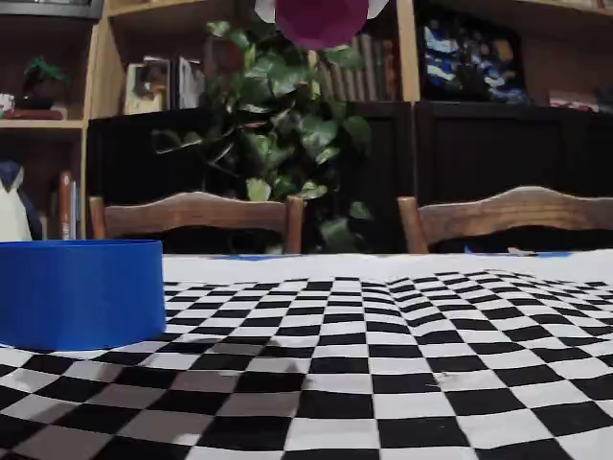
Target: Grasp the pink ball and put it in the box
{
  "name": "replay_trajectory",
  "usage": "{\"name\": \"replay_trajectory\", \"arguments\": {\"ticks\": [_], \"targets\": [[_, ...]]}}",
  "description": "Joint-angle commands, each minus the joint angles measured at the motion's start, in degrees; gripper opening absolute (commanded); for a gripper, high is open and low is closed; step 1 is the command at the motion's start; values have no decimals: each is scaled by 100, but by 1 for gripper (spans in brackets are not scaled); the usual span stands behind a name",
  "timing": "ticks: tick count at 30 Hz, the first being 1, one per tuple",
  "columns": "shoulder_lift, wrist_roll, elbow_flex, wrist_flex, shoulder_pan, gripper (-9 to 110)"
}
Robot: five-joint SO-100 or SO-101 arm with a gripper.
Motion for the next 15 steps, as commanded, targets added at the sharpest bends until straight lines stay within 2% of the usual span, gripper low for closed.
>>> {"name": "replay_trajectory", "arguments": {"ticks": [1, 15], "targets": [[26, -35, -26, 18, -123, 0], [-246, -44, -105, -35, -686, 0]]}}
